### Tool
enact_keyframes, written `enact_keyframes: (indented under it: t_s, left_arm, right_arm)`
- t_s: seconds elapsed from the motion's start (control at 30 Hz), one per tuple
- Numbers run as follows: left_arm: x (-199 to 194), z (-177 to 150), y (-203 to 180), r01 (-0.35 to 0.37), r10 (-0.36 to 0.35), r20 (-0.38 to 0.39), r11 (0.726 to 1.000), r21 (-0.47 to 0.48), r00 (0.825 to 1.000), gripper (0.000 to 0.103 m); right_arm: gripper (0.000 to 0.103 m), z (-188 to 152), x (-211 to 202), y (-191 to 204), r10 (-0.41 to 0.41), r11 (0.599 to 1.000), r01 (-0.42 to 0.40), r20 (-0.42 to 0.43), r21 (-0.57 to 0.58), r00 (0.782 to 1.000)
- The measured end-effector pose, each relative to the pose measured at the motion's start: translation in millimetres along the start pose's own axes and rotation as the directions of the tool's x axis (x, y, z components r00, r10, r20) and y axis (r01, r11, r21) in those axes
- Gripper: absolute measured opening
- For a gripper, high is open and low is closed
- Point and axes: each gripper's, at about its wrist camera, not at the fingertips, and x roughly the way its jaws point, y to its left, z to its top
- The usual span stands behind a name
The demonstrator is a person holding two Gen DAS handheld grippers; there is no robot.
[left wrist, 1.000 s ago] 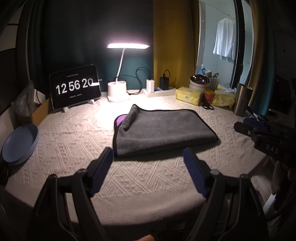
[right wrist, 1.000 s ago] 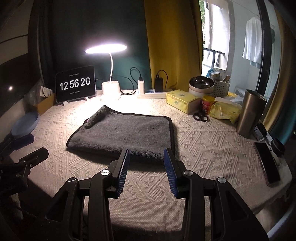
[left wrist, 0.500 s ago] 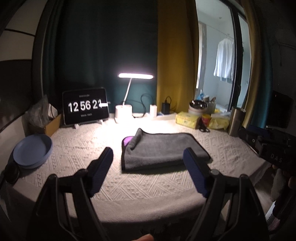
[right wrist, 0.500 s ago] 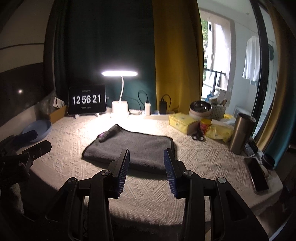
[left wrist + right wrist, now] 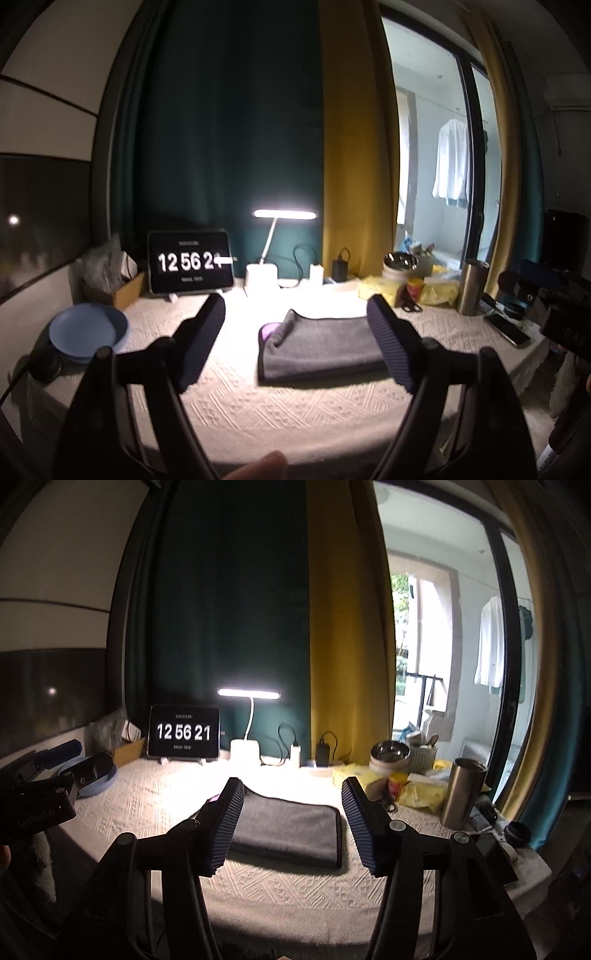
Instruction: Fold towel
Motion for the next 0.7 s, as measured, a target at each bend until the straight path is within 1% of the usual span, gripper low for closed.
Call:
enact_keyframes:
  t_s: [0.03, 0.1, 0.13, 0.23, 0.7]
  left_arm:
    - [-2, 1, 0, -0.006, 0.006, 0.012, 1.000, 0.001, 1.000, 0.082]
    - [-8, 4, 2, -0.018, 0.019, 0.046, 1.000, -0.006, 0.999, 0.096]
    - [-11, 4, 3, -0.024, 0.025, 0.063, 1.000, -0.009, 0.998, 0.097]
    - [-16, 7, 3, -0.028, 0.028, 0.087, 1.000, -0.001, 0.996, 0.098]
    - [-15, 7, 2, -0.029, 0.029, 0.081, 1.000, 0.007, 0.996, 0.098]
  right_arm:
    - [0.059, 1, -2, -1, -0.003, 1.000, 0.003, 0.010, 0.000, 1.000]
    - [0.059, 1, -5, -2, -0.003, 1.000, 0.003, 0.022, -0.002, 1.000]
    - [0.060, 2, -5, -2, 0.000, 1.000, 0.000, 0.022, -0.004, 1.000]
    - [0.060, 1, -7, -1, 0.001, 1.000, -0.001, 0.026, -0.010, 1.000]
    - [0.060, 0, -8, -1, 0.001, 1.000, -0.001, 0.024, -0.013, 1.000]
